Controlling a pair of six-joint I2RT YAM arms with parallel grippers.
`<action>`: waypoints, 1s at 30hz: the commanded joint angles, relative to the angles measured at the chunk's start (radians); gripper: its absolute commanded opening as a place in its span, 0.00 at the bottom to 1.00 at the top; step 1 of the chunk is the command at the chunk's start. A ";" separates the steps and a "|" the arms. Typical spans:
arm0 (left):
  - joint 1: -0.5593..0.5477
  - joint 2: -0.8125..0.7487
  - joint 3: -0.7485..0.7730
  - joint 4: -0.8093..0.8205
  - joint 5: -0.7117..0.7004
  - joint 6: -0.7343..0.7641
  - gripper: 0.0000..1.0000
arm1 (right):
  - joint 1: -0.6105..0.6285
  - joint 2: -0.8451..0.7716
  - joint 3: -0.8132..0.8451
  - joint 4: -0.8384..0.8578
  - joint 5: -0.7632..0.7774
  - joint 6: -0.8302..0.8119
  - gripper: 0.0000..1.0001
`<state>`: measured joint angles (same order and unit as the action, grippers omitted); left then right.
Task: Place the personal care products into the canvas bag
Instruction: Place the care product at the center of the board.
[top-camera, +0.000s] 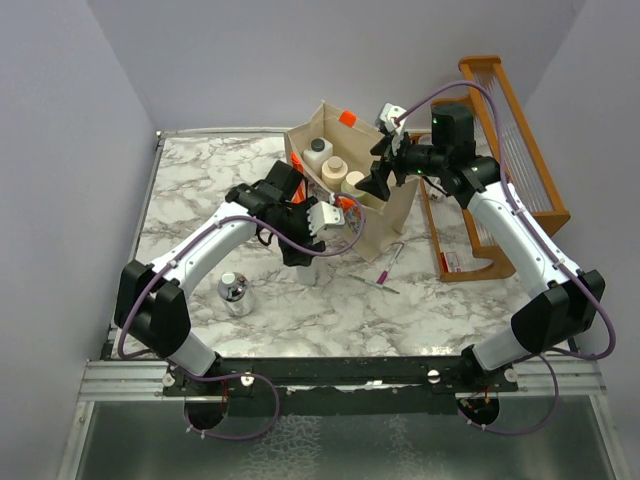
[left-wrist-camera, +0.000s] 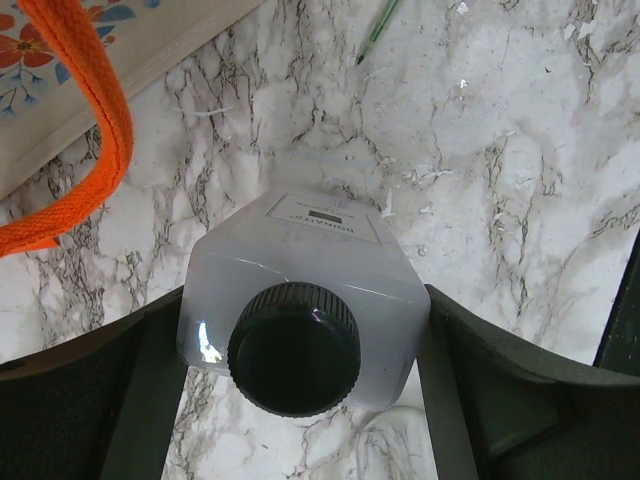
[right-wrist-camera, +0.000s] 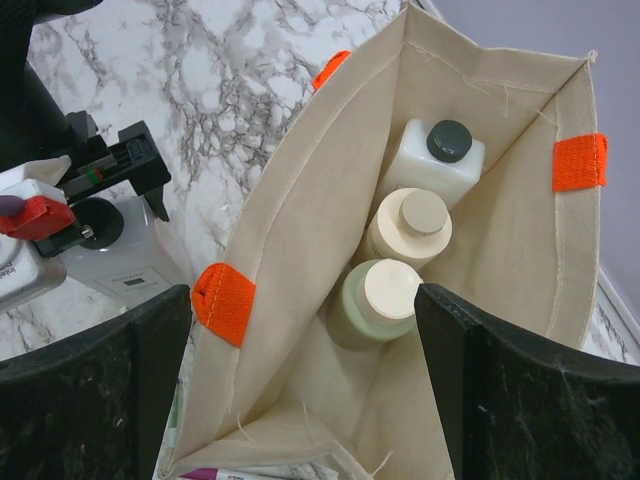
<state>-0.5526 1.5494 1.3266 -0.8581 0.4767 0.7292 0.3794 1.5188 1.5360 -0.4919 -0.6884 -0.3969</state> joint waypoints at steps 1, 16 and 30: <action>-0.012 -0.055 -0.026 0.059 -0.003 -0.025 0.87 | 0.001 -0.008 -0.002 0.041 0.006 0.014 0.93; 0.030 -0.245 -0.027 0.124 -0.069 -0.071 0.99 | 0.013 -0.026 0.010 0.070 -0.110 0.091 0.93; 0.449 -0.348 -0.025 0.284 -0.161 -0.325 0.99 | 0.304 -0.011 -0.040 -0.035 0.074 -0.042 0.94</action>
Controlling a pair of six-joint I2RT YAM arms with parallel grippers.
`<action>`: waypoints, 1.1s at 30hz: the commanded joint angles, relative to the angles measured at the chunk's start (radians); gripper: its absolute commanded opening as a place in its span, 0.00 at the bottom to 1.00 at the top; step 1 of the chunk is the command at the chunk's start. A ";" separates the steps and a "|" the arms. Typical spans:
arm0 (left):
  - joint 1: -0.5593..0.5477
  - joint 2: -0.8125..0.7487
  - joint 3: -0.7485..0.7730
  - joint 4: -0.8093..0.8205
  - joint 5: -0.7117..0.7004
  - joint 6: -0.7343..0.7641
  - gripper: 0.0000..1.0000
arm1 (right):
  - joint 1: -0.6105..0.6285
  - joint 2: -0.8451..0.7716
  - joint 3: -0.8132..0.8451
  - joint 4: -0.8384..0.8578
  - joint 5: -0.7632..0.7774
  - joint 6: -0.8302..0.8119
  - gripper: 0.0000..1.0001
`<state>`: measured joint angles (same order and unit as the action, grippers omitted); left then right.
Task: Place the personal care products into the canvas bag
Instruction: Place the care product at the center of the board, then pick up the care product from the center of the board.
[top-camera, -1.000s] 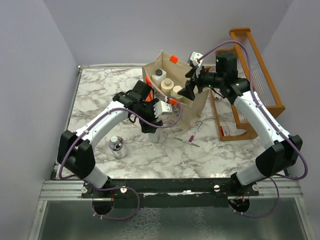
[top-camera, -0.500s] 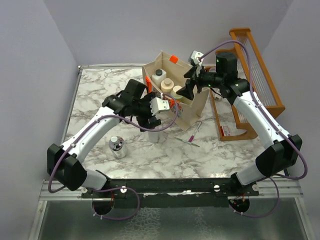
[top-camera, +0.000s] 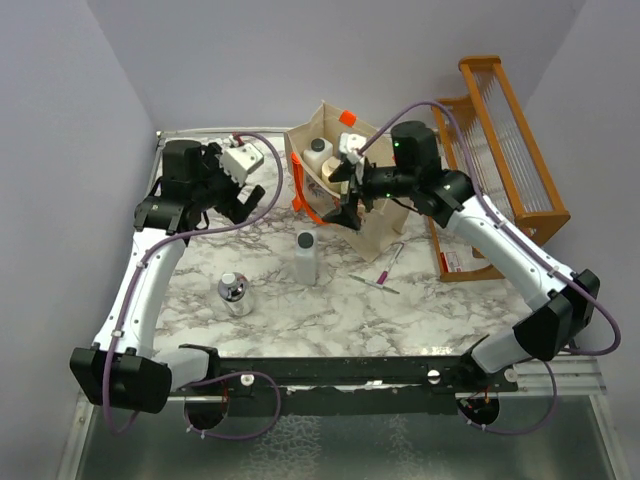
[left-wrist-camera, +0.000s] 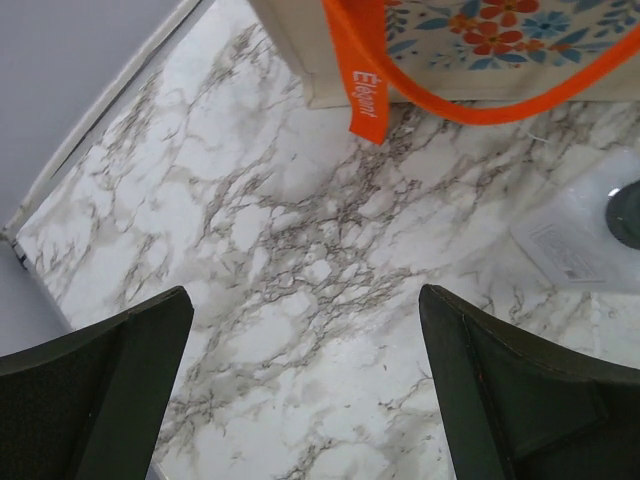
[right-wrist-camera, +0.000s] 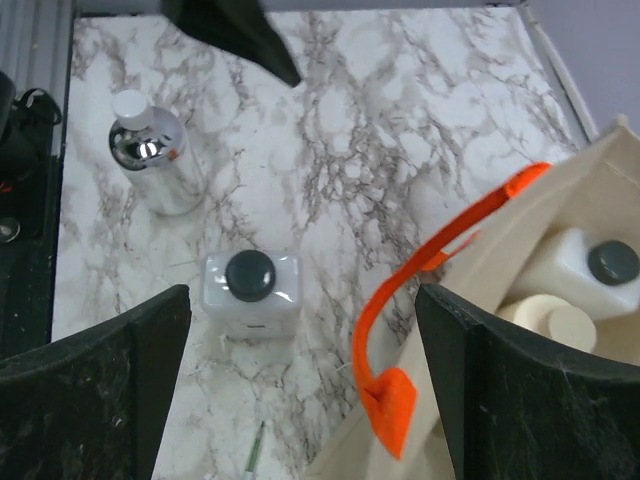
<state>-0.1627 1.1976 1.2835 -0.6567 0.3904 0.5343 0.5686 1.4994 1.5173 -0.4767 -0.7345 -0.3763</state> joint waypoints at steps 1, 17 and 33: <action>0.073 0.013 0.023 0.088 -0.098 -0.142 0.99 | 0.156 0.017 -0.026 -0.052 0.156 -0.071 0.94; 0.103 -0.009 -0.031 0.122 -0.182 -0.089 0.99 | 0.309 0.202 -0.034 -0.065 0.429 -0.062 1.00; 0.103 0.009 -0.038 0.129 -0.169 -0.089 0.99 | 0.309 0.274 -0.071 -0.038 0.412 -0.001 0.98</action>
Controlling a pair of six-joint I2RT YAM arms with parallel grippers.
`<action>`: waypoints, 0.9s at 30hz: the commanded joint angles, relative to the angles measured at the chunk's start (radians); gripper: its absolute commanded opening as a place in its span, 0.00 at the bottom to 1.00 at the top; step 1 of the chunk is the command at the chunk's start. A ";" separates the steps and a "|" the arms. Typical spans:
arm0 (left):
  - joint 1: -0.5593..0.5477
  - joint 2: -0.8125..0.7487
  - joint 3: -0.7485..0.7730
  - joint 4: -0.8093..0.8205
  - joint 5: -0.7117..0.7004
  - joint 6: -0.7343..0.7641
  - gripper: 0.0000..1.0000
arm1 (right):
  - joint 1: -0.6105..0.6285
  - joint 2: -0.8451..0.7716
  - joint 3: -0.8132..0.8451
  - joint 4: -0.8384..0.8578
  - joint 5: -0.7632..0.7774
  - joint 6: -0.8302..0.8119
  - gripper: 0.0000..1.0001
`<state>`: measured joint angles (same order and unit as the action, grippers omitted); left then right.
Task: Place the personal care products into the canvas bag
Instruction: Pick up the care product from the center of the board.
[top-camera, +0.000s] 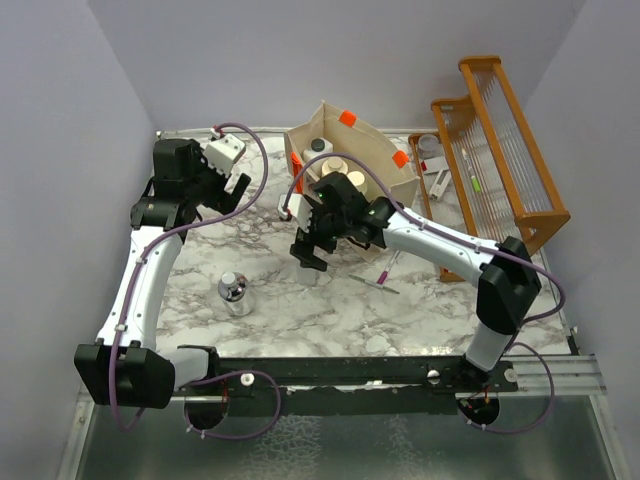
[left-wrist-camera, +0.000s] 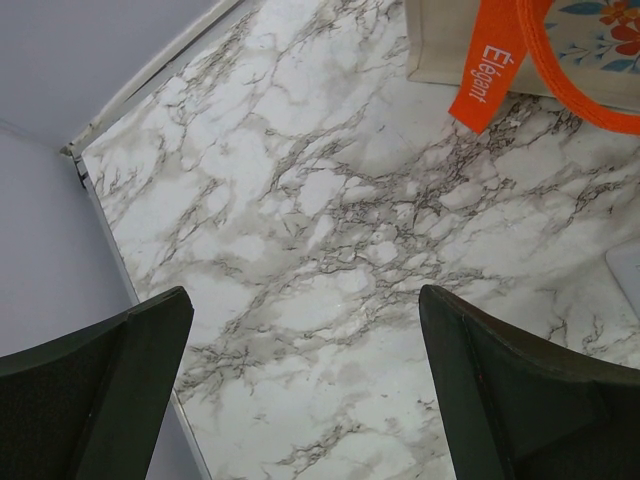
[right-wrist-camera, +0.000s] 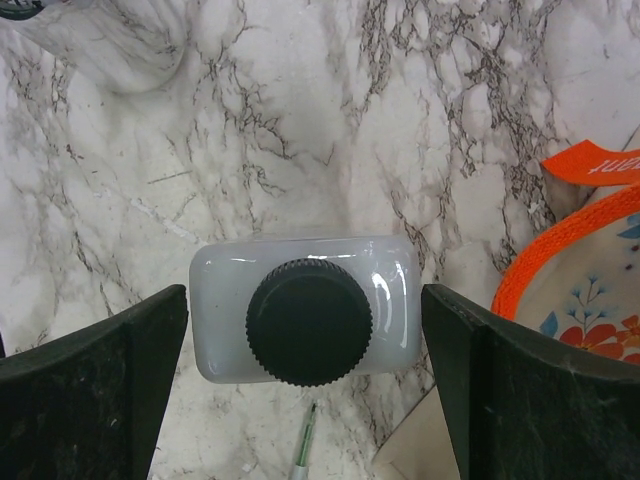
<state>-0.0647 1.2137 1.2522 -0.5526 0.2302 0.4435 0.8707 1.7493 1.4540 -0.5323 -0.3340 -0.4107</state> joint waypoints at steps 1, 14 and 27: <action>0.004 -0.007 -0.008 0.024 -0.008 0.003 0.99 | 0.007 0.029 -0.007 0.019 0.009 0.040 0.97; 0.005 -0.028 -0.029 0.032 -0.004 0.009 0.99 | 0.007 0.050 0.000 0.031 -0.010 0.080 0.88; 0.005 -0.042 -0.061 0.049 0.003 -0.005 0.99 | 0.006 0.027 0.008 0.033 -0.042 0.057 0.58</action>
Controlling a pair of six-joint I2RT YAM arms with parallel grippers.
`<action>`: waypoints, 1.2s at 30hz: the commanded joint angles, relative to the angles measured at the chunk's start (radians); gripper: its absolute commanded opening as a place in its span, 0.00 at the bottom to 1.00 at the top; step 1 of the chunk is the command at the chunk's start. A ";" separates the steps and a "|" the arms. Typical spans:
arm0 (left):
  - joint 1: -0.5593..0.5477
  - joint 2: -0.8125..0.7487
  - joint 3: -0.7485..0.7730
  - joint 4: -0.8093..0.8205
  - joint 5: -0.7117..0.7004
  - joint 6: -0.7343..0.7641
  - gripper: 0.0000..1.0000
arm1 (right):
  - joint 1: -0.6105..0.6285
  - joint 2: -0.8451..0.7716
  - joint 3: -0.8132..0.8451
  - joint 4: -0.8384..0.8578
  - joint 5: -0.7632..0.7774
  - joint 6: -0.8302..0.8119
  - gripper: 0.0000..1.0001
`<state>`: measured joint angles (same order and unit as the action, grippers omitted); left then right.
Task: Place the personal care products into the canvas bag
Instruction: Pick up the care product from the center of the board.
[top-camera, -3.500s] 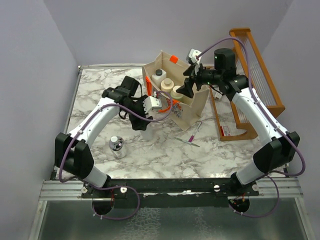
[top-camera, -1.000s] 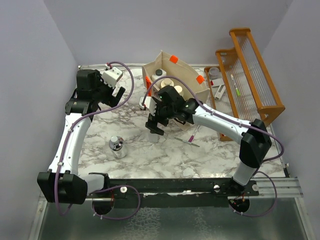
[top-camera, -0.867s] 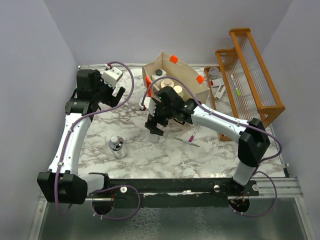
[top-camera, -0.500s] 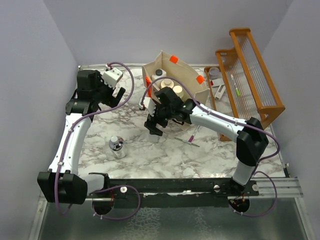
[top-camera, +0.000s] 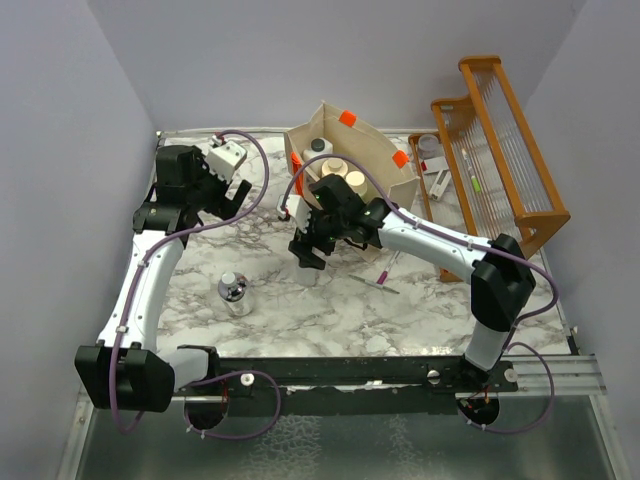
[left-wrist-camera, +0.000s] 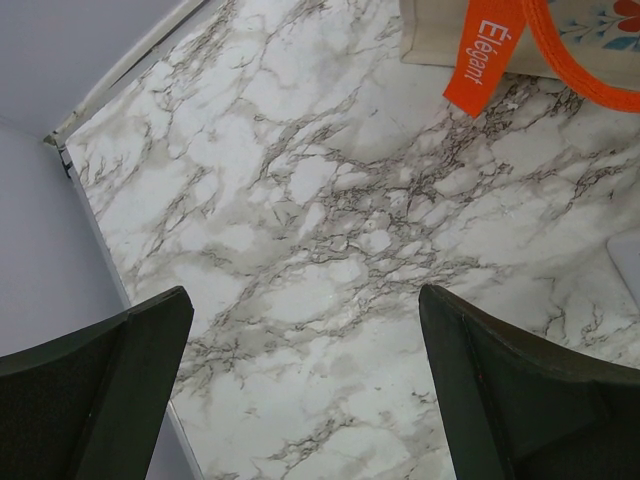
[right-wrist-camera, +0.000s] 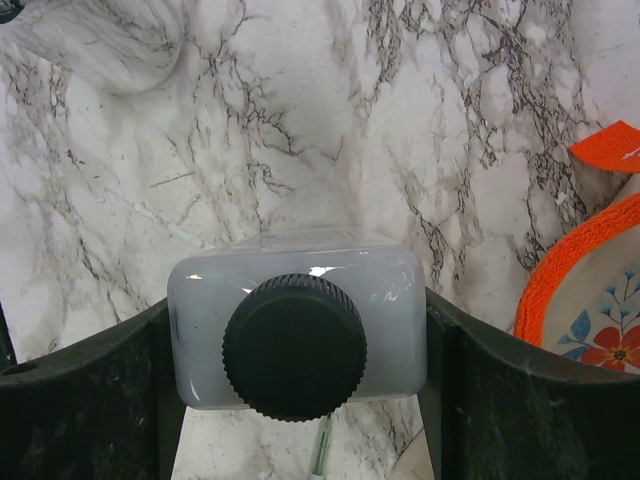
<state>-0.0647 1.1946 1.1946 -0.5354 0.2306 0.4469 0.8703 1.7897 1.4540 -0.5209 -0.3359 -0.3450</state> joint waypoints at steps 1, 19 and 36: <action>0.005 -0.019 -0.001 0.033 0.003 -0.012 0.99 | 0.006 -0.025 0.010 0.023 -0.045 -0.014 0.55; 0.005 0.076 0.088 0.126 0.037 -0.090 0.99 | -0.016 -0.230 0.256 -0.156 -0.101 -0.091 0.03; -0.029 0.051 0.058 0.228 0.237 -0.133 0.98 | -0.166 -0.241 0.649 -0.263 0.067 -0.065 0.01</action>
<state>-0.0681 1.2850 1.2564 -0.3759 0.3386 0.3058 0.7631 1.5826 2.0132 -0.8722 -0.3405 -0.4164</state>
